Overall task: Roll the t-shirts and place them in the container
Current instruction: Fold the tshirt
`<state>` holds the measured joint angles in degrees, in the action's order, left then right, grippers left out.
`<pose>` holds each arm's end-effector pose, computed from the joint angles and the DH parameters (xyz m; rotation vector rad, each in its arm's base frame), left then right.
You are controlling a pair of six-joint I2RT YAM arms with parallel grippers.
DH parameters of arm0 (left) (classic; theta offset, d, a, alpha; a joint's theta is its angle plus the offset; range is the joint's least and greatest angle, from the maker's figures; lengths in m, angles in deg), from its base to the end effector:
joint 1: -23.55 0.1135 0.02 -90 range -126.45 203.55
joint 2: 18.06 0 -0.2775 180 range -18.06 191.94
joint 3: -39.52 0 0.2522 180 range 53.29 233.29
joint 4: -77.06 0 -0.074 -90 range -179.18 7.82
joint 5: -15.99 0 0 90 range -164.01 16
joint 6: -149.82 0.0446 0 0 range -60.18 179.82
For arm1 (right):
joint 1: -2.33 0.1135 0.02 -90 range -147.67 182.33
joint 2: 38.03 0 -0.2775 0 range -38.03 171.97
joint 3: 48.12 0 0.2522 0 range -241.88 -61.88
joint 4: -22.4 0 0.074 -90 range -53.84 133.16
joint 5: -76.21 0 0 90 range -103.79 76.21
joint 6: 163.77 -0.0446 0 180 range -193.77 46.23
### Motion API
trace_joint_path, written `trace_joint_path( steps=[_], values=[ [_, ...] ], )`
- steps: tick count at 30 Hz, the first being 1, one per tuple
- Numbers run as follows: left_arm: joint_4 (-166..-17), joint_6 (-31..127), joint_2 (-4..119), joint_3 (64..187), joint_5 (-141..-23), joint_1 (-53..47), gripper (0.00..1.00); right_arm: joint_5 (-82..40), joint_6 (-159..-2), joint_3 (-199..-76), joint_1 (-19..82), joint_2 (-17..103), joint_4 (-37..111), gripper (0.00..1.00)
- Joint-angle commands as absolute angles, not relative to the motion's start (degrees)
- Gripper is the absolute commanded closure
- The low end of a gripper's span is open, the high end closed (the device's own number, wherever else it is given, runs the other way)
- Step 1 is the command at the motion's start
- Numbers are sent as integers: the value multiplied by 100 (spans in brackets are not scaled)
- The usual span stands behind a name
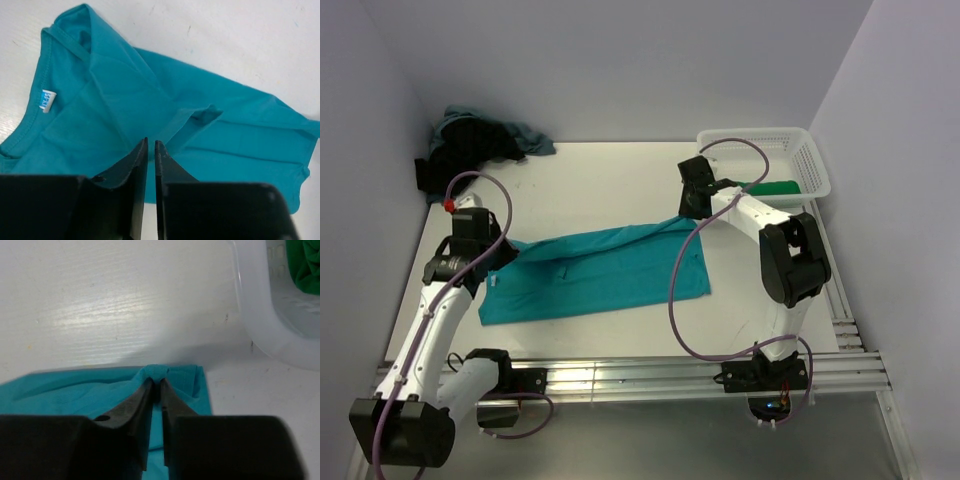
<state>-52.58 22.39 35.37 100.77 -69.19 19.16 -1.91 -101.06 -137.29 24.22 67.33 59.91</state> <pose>0.1915 -0.0109 0.2906 -0.7025 2.2171 -0.2734 0.3795 0.1426 0.2160 0.2014 2.4742 0.1037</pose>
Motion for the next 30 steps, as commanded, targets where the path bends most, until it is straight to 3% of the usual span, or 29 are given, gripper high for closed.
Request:
trace_joint_path(
  steps=[1, 3, 8, 14, 23, 30],
  values=[
    [-5086, 2080, 3283, 10118, -6900, 1784, 83, -210, -10172, -13685, 2457, 6761, 6050, 78],
    [-5024, 2071, 3082, 10153, -6873, 1757, 77, -253, -10181, -13589, 2457, 6682, 6033, 63],
    [-4804, 2062, 2747, 10277, -6619, 1748, 85, -262, -10234, -13316, 2457, 6393, 5875, 62],
    [-5085, 2378, 3404, 10556, -6618, 1757, 82, -543, -10251, -13648, 2457, 6409, 5997, 62],
    [-5481, 2774, 4934, 11392, -7355, 1757, 44, -685, -10234, -14387, 2448, 6909, 6569, 54],
    [-5262, 3073, 5707, 11534, -8208, 1748, 33, -693, -10207, -14573, 2325, 7095, 6841, 50]
  ],
)
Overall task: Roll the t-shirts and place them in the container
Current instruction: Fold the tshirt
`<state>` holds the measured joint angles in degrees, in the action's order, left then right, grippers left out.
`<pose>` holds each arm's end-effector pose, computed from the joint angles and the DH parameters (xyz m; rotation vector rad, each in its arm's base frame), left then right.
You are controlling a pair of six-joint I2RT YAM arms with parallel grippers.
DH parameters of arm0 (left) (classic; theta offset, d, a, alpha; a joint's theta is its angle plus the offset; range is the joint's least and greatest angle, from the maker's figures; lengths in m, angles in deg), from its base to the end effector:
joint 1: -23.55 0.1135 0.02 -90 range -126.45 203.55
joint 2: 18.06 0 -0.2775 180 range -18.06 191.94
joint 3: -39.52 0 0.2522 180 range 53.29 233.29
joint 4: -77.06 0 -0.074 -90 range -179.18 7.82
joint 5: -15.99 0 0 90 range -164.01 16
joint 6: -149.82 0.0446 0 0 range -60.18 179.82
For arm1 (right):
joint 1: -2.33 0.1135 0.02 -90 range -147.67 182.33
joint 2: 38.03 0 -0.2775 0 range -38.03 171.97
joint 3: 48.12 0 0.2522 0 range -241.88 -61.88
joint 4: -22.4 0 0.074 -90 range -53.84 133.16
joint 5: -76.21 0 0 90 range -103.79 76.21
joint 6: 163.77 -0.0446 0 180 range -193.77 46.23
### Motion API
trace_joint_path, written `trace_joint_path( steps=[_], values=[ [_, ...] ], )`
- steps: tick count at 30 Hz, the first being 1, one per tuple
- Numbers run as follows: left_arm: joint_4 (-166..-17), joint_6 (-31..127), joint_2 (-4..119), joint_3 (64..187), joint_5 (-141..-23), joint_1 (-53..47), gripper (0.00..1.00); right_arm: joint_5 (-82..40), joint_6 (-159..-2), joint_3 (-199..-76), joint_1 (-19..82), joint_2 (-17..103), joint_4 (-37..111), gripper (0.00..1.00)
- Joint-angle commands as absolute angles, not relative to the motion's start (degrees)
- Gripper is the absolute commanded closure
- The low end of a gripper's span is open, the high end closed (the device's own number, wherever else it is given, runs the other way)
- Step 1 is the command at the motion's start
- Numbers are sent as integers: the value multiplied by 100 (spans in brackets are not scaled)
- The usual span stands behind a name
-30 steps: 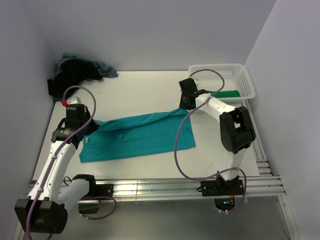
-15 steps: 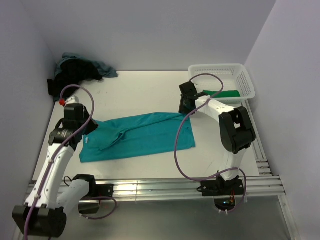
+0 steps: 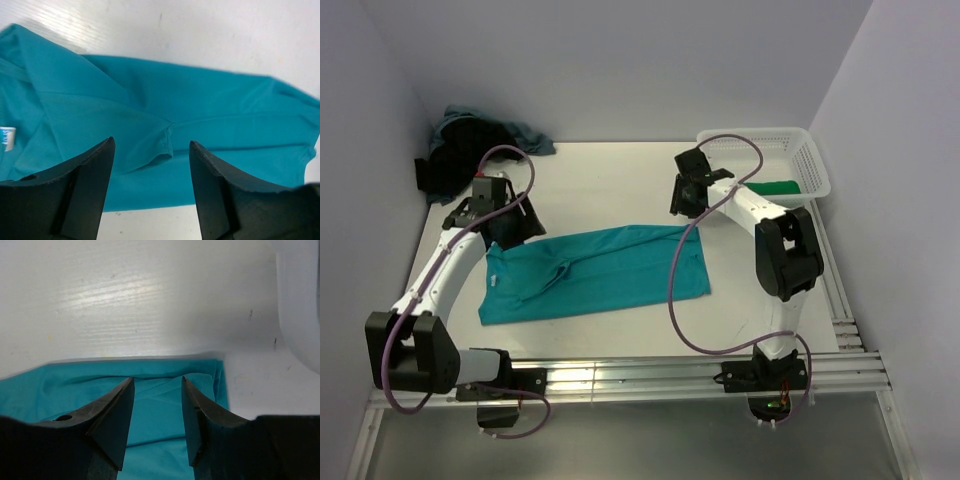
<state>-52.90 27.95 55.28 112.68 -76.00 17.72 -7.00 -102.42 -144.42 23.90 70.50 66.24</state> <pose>0.2670 -0.0288 0.2874 -0.5425 2.4151 -0.3300 0.3932 0.1498 0.2250 0.2035 2.5423 0.1931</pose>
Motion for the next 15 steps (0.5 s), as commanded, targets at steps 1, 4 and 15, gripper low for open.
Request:
trace_joint_path(
  steps=[1, 4, 15],
  values=[
    [-5209, 3134, 5761, 11525, -8279, 1739, 31, -719, -10181, -14564, 2308, 7121, 6850, 49],
    [-5182, 3214, 5910, 11490, -8463, 1722, 30, -719, -10137, -14573, 2281, 7218, 6903, 48],
    [-5006, 3126, 6227, 11542, -8736, 1608, 28, -799, -10190, -14537, 2264, 7429, 7035, 47]
  ],
)
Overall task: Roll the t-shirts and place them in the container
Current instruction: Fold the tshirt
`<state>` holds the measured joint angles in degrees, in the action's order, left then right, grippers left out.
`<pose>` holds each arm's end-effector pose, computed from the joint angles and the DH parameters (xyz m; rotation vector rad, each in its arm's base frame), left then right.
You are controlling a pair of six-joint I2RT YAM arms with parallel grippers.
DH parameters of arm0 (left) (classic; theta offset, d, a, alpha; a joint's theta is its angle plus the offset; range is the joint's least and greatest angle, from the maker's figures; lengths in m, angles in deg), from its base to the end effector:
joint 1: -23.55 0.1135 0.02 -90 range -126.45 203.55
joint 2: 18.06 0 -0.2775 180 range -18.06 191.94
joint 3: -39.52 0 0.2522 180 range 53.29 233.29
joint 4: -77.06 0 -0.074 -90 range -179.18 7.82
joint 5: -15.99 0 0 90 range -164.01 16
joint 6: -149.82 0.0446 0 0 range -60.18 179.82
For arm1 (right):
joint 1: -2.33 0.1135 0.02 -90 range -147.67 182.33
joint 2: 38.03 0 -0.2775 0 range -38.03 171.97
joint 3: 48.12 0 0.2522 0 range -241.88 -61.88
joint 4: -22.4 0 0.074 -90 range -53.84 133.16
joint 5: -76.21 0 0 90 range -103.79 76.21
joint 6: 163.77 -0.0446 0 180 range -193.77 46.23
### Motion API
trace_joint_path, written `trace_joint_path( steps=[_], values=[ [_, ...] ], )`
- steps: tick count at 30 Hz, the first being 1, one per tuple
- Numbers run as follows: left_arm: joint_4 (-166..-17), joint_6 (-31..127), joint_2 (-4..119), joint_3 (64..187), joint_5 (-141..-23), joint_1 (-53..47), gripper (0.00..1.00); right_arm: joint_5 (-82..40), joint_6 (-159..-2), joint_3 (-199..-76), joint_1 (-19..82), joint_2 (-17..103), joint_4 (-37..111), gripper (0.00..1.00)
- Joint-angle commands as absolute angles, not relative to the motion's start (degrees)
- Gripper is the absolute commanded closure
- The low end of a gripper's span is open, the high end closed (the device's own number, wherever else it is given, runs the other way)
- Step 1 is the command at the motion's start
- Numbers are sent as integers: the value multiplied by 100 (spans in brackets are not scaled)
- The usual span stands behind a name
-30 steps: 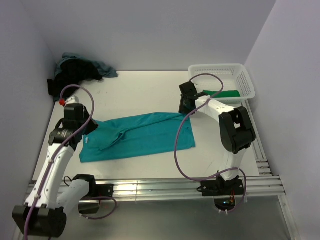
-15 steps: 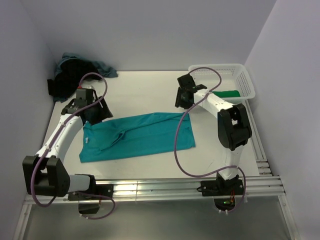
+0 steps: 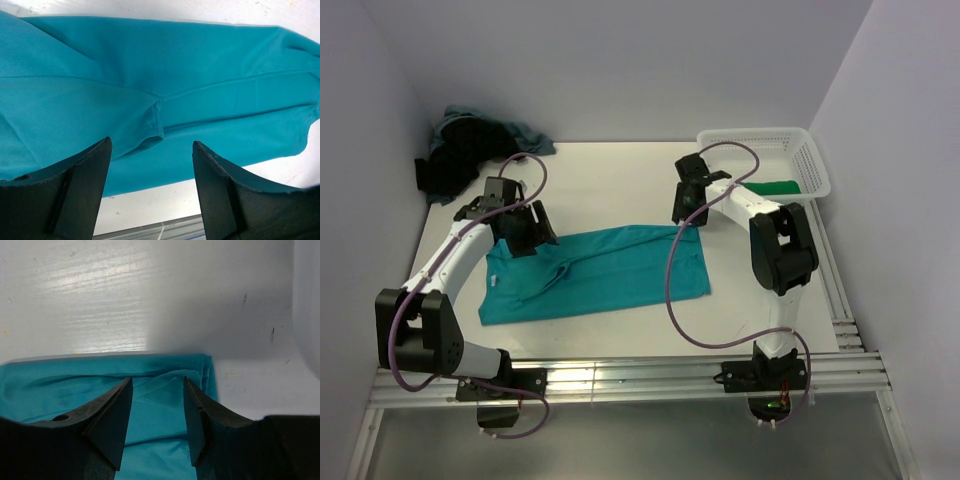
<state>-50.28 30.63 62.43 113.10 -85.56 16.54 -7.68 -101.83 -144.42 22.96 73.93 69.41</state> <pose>0.2809 -0.0435 0.2554 -0.4395 2.6224 -0.4801 0.3956 0.1439 0.1977 0.2069 2.6529 0.1373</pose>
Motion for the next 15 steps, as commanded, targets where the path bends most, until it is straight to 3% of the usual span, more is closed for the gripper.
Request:
trace_joint_path(
  steps=[1, 12, 15],
  values=[
    [-4998, 3135, 6244, 11551, -8736, 1607, 28, -816, -10225, -14546, 2264, 7455, 7044, 47],
    [-4998, 3152, 6341, 11551, -8798, 1590, 29, -957, -10523, -14598, 2264, 7639, 7166, 47],
    [-4971, 3187, 6394, 11577, -8798, 1590, 29, -966, -10559, -14634, 2264, 7701, 7167, 59]
  ],
)
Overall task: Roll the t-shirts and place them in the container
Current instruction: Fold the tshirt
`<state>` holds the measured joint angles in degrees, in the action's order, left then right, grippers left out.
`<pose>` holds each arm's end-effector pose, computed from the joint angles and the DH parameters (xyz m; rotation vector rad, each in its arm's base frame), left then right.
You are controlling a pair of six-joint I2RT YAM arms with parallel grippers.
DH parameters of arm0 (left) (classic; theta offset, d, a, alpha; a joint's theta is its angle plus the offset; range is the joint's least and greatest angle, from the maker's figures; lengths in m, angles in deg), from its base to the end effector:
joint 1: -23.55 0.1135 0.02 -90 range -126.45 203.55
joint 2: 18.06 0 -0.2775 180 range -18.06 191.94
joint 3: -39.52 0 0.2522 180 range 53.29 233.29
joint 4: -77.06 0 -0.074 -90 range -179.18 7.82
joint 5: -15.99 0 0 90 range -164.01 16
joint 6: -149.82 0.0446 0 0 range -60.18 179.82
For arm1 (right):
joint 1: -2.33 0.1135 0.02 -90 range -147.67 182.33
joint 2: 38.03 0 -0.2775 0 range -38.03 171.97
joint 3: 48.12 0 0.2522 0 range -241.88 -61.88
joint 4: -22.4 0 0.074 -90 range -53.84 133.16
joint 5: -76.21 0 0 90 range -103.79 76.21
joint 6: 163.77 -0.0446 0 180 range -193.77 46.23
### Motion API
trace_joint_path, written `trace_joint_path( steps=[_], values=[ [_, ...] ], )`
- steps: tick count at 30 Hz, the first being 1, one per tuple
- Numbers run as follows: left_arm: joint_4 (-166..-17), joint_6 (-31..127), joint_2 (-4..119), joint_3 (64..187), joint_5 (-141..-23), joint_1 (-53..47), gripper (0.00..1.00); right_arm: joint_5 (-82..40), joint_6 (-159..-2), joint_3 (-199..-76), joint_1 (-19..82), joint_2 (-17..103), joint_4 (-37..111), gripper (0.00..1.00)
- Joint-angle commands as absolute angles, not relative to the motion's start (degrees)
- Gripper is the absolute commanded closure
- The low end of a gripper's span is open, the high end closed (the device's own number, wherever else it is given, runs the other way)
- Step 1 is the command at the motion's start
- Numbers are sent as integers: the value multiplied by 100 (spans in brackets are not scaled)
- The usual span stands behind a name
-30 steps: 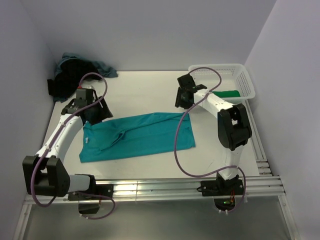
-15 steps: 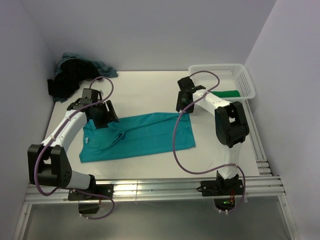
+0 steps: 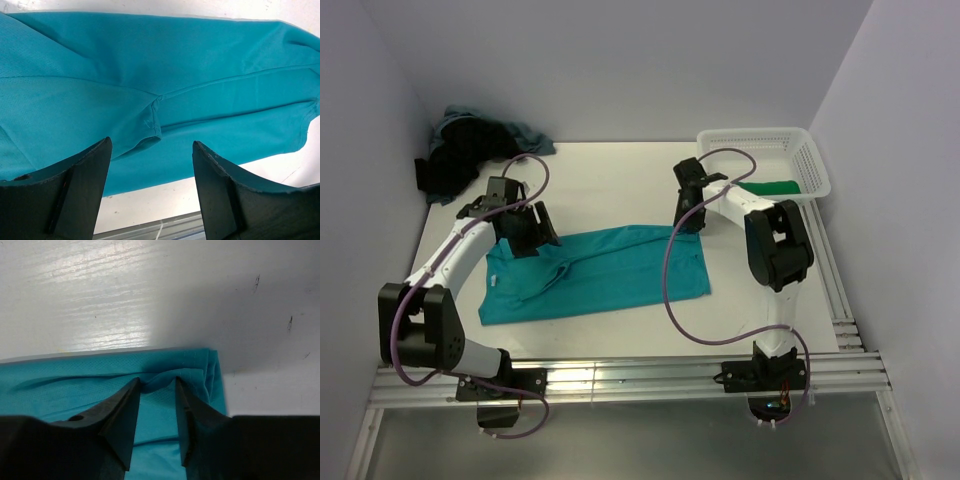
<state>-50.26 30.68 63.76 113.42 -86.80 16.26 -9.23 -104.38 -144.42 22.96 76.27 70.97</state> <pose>0.2844 -0.0463 0.2511 -0.4303 2.6450 -0.5048 0.3954 0.1451 0.1798 0.2604 2.7230 0.1471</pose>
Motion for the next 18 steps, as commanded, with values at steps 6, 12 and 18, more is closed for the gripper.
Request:
trace_joint_path(
  steps=[6, 12, 18],
  values=[
    [-4918, 3214, 6482, 11683, -8780, 1590, 29, -948, -10594, -14546, 2264, 7499, 7035, 88],
    [-4945, 3223, 6535, 11683, -8833, 1581, 29, -913, -10647, -14424, 2264, 7263, 6983, 100],
    [-4936, 3275, 6666, 11683, -8860, 1537, 29, -1036, -10726, -14098, 2272, 6780, 6815, 100]
  ],
)
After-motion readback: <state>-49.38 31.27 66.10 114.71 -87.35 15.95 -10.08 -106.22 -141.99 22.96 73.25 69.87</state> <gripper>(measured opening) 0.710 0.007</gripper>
